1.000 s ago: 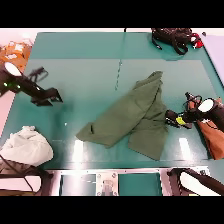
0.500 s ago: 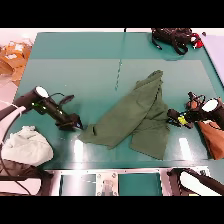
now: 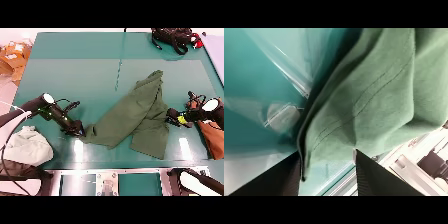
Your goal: Fold the shirts.
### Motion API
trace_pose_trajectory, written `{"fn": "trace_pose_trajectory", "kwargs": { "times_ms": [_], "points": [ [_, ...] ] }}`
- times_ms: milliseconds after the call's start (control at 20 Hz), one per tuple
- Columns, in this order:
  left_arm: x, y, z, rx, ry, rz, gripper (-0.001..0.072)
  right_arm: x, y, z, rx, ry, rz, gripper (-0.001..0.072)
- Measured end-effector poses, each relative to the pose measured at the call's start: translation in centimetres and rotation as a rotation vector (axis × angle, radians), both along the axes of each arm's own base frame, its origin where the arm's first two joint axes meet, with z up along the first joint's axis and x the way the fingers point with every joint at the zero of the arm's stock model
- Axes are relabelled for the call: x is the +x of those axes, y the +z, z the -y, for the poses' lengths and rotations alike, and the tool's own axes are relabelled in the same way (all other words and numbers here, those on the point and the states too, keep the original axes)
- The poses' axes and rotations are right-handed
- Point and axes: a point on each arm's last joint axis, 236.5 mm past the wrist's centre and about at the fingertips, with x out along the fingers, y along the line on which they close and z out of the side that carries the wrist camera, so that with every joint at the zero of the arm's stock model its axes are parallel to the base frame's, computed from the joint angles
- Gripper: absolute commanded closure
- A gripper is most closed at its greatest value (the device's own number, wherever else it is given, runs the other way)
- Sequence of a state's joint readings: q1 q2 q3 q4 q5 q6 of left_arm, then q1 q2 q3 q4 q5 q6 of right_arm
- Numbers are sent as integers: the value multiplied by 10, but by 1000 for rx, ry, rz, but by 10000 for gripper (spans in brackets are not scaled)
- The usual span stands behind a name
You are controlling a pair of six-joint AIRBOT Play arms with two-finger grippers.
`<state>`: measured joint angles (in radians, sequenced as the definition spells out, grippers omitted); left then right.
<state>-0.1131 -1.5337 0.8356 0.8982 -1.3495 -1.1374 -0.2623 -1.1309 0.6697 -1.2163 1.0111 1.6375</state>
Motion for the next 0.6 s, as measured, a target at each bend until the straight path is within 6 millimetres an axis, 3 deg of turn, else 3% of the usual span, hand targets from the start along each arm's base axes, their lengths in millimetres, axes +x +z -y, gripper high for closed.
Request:
{"fn": "trace_pose_trajectory", "kwargs": {
  "times_ms": [200, 250, 400, 500, 600],
  "points": [
    [0, 1, 5, -34, -20, 16, 599, 0, 0, -1, 5, 0, -2, 688],
    [-1, 3, 6, -43, -25, 14, 687, -1, 0, -1, 7, 1, -5, 688],
    [-7, 4, 7, -64, -44, 7, 689, -3, 2, -5, 22, 3, -13, 689],
    [-9, 11, 8, -81, -60, 8, 689, 1, 13, -9, 39, 22, 1, 689],
    [-4, 30, 11, -105, -82, 45, 689, 10, 41, -16, 68, 55, 42, 689]
  ]
}}
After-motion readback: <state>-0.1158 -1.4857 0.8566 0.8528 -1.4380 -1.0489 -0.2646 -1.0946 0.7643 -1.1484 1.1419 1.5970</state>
